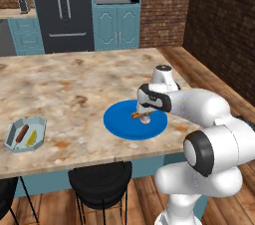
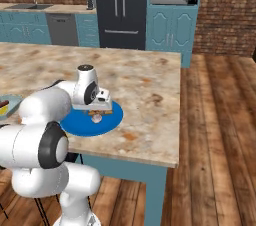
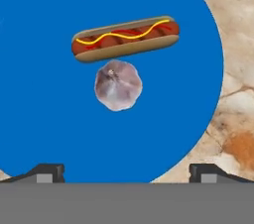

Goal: Place one cooked food and one vegetable from the large plate to each tupperware container.

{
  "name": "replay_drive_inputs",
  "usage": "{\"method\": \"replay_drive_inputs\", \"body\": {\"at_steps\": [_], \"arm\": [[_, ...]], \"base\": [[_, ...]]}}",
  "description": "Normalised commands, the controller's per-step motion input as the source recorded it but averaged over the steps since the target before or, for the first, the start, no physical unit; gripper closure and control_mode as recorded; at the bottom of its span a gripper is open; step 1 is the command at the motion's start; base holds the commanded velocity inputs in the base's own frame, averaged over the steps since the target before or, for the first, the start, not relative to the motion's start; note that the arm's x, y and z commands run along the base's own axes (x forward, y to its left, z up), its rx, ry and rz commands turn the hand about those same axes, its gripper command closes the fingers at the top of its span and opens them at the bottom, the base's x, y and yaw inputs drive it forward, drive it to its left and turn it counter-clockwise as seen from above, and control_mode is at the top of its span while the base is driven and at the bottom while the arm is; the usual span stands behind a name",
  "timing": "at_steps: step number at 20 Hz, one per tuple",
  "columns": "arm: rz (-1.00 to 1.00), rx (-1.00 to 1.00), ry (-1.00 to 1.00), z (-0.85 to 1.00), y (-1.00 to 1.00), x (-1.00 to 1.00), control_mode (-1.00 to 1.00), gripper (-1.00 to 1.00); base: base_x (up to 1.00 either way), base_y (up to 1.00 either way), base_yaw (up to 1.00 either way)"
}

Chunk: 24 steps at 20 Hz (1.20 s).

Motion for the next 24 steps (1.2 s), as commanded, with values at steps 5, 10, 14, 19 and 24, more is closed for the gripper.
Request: {"method": "replay_drive_inputs", "body": {"at_steps": [5,10,14,19,24], "arm": [[0.00,-0.05,0.27,-0.18,0.03,0.50,-1.00,-1.00],[0.00,-0.02,0.04,-0.28,0.12,0.41,-1.00,-1.00],[0.00,0.00,0.00,-0.27,0.15,0.15,-1.00,-1.00],[0.00,0.00,0.00,-0.40,0.03,0.05,-1.00,-1.00],[0.00,0.00,-0.01,-0.37,0.00,0.00,-1.00,-1.00]], "base": [[0.00,0.00,0.00],[0.00,0.00,0.00],[0.00,0.00,0.00],[0.00,0.00,0.00],[0.00,0.00,0.00]]}}
